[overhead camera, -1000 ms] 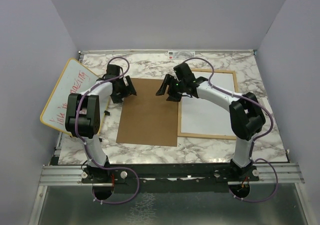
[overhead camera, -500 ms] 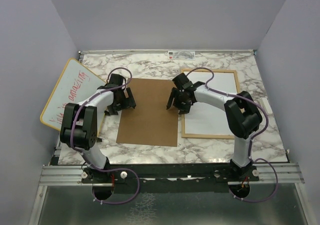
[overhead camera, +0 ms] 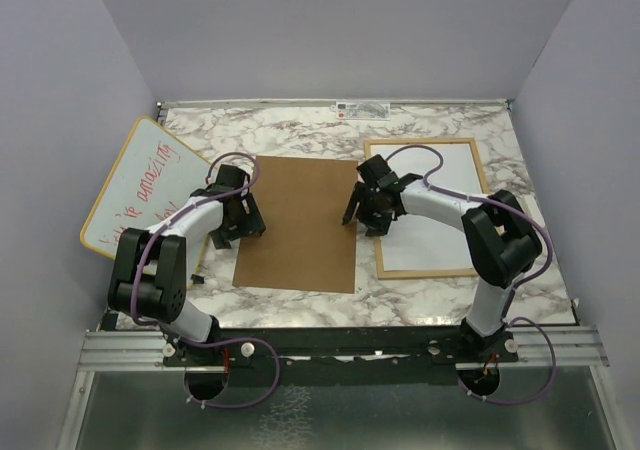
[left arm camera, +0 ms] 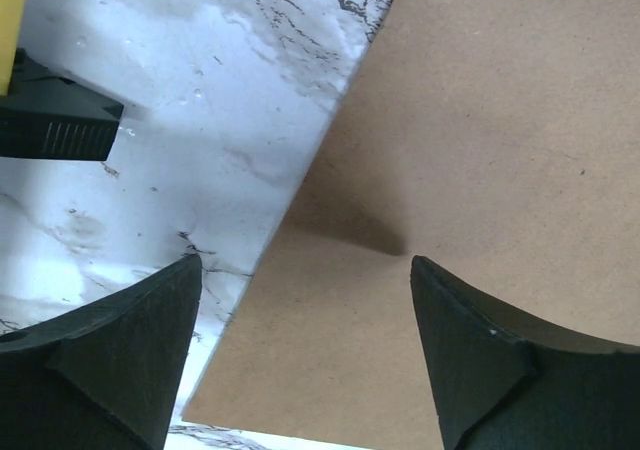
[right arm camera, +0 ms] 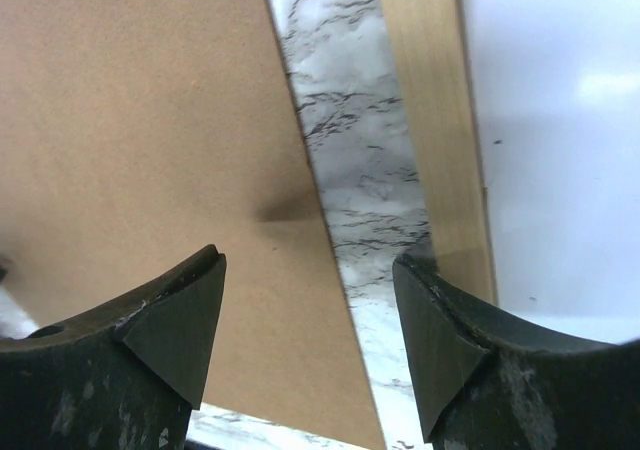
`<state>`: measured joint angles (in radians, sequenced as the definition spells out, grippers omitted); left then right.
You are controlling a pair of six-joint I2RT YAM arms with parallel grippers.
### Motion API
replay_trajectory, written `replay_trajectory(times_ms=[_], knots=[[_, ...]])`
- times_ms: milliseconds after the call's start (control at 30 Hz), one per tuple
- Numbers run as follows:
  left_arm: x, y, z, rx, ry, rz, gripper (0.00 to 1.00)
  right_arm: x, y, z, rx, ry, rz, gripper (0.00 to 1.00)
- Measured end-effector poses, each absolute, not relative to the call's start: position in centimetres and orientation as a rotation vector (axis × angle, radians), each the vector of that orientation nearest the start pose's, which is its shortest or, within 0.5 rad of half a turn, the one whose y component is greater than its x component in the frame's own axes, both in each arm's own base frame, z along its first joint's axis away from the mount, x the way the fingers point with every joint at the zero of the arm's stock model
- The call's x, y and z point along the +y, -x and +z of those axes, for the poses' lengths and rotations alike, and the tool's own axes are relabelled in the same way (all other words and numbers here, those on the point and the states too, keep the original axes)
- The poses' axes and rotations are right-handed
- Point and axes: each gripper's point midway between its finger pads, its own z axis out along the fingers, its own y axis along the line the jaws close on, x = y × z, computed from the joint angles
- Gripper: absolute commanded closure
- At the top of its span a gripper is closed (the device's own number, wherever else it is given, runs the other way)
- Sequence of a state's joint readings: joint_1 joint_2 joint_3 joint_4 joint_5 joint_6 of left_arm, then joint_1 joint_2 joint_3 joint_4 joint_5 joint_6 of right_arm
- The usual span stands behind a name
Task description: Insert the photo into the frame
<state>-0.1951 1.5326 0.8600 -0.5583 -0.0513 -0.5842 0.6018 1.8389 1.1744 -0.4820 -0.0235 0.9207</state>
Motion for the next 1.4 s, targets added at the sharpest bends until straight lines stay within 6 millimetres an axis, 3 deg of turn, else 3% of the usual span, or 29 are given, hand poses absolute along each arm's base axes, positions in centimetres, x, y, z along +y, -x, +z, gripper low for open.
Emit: replay_trajectory(times_ms=[333, 833, 1000, 1167, 1267, 1400], knots=[[-7.1, -27.8, 2.2, 2.710, 0.576, -0.163, 0.36, 29.1, -29.9, 3.2, 2.778, -0.491, 0.785, 0.30], [-6.9, -27.6, 2.3, 2.681, 0.581, -0.187, 0.40, 29.0, -29.7, 4.3, 2.661, -0.511, 0.968, 0.32], [-9.1, -27.6, 2.7, 2.691, 0.563, -0.337, 0.40, 30.7, -29.8, 9.0, 2.577, -0.451, 1.131, 0.32], [-10.0, -27.2, 2.8, 2.706, 0.567, -0.402, 0.40, 31.5, -30.6, 13.3, 2.487, -0.400, 1.204, 0.32], [-10.0, -27.2, 2.8, 2.708, 0.567, -0.401, 0.35, 30.9, -30.7, 12.9, 2.511, -0.430, 1.137, 0.32], [-9.8, -27.1, 2.9, 2.709, 0.566, -0.390, 0.28, 28.8, -29.9, 10.5, 2.598, -0.503, 0.956, 0.32]])
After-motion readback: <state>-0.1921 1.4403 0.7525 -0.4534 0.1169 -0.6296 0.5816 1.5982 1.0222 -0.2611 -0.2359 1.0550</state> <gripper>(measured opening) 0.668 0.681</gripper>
